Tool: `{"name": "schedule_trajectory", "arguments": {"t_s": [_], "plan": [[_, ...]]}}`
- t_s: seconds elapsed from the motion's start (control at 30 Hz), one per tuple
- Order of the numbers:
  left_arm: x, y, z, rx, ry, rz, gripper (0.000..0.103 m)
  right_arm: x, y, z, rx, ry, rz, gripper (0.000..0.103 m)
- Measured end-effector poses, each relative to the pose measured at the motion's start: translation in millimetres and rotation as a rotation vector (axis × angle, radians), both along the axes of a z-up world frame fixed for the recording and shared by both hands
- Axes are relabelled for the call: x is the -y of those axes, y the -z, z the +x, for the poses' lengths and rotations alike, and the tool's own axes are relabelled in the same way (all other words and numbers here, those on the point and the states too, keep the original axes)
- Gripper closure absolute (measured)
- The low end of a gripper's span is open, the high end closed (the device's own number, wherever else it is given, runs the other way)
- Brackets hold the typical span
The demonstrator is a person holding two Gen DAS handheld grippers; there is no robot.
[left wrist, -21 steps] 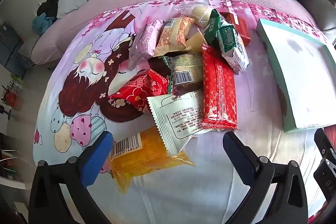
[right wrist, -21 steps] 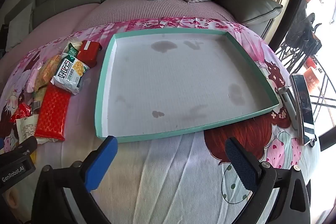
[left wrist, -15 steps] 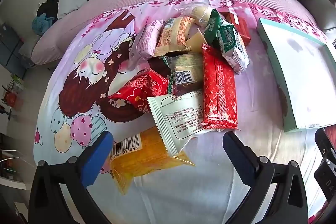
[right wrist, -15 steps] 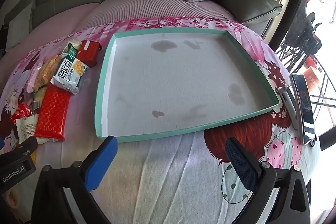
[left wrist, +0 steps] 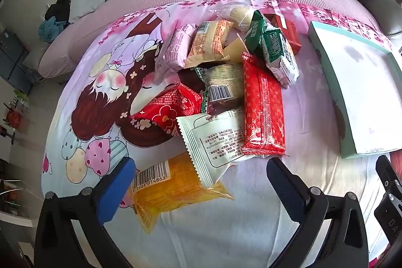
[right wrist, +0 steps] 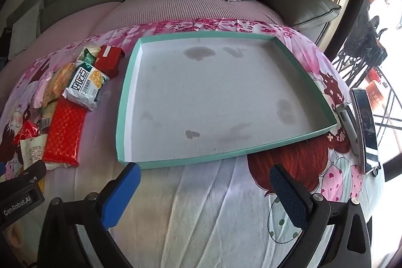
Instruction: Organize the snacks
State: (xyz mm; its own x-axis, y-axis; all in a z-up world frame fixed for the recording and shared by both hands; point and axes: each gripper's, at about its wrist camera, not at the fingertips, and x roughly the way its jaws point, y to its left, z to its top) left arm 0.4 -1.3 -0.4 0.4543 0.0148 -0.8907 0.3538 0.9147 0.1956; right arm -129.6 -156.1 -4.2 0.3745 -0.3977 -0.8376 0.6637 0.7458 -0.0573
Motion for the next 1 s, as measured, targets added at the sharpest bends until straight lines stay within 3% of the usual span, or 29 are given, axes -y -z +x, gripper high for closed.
{"name": "schedule_trajectory", "arguments": {"t_s": [1.0], "plan": [[0.5, -4.9, -2.0, 0.037, 0.014, -0.013, 0.000, 0.8, 2.9, 1.2, -0.018, -0.004, 0.014, 0.000]]}}
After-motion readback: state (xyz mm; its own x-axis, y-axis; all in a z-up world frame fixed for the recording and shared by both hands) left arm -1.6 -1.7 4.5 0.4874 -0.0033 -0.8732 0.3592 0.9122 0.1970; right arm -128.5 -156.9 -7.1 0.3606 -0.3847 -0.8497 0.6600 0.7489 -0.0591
